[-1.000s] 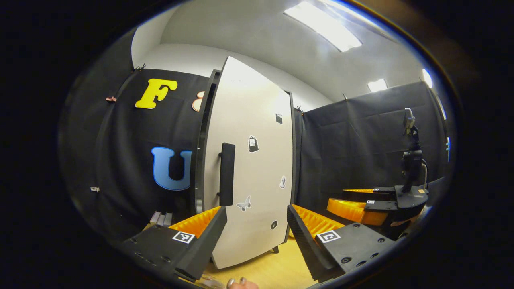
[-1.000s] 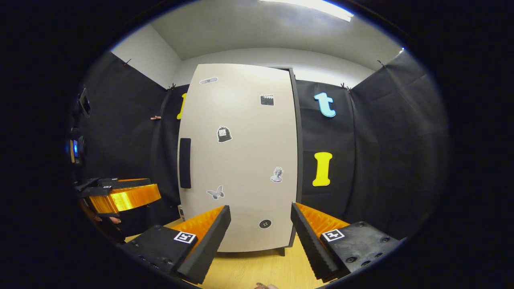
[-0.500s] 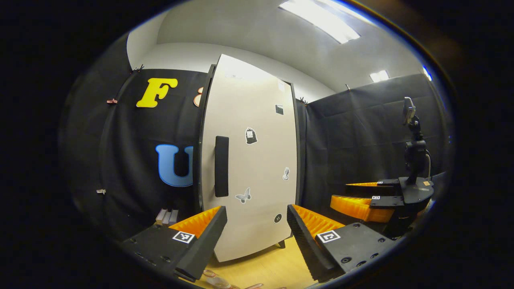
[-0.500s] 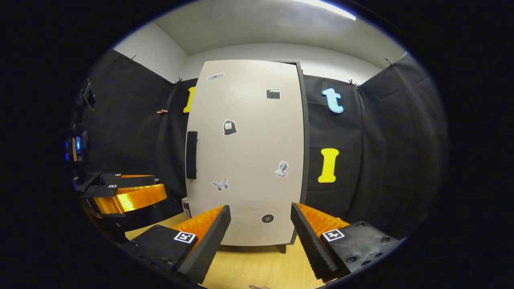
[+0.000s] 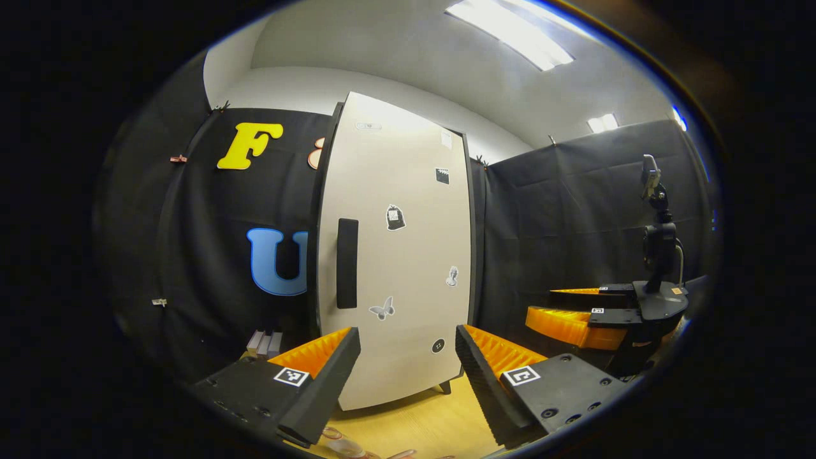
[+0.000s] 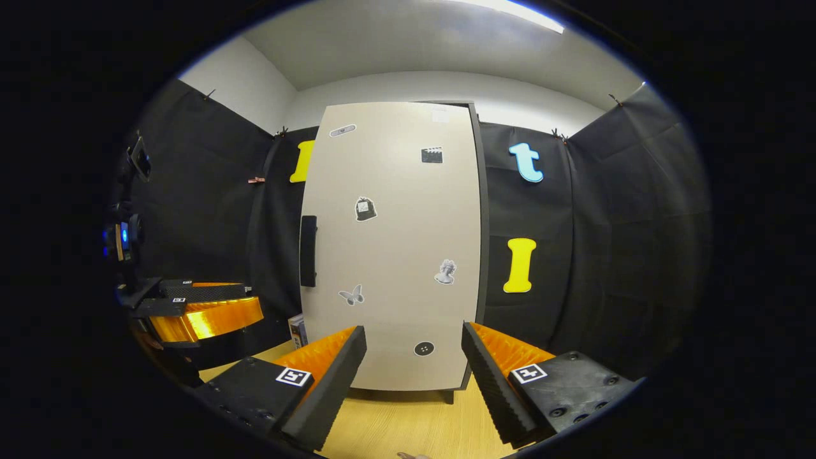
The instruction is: Open the cabinet door with the right hand, grasp the bottle in the cabinet with the left hand and place it on the coaster, then close the cabinet door with the right hand.
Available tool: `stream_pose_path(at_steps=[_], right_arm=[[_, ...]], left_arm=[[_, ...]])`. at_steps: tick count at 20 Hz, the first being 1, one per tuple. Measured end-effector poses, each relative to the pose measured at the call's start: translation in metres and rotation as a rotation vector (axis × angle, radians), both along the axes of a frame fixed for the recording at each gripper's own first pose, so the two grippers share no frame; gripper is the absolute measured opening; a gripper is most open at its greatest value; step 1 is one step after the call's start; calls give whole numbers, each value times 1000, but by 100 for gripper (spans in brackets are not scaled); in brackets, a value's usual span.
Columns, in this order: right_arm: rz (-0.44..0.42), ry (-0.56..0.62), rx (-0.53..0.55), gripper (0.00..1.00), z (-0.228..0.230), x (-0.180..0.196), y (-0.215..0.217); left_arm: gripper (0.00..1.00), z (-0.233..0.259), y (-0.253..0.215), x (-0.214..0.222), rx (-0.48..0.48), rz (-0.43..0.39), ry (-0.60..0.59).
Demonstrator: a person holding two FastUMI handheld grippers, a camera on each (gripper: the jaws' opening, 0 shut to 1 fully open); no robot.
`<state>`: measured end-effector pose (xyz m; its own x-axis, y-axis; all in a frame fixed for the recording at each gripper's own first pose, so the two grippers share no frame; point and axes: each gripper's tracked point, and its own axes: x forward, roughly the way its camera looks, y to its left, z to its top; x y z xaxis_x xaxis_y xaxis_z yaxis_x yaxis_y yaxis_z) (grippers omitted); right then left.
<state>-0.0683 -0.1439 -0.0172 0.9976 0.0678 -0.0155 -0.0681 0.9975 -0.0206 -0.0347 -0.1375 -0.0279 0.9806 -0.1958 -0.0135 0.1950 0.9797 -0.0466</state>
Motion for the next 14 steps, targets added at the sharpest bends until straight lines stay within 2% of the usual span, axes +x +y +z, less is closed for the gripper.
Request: stream_pose_path(at_steps=[14], right_arm=[[-16,5,-3,98,0,0,1]], left_arm=[[95,-4,1,0,-2,-11,7]])
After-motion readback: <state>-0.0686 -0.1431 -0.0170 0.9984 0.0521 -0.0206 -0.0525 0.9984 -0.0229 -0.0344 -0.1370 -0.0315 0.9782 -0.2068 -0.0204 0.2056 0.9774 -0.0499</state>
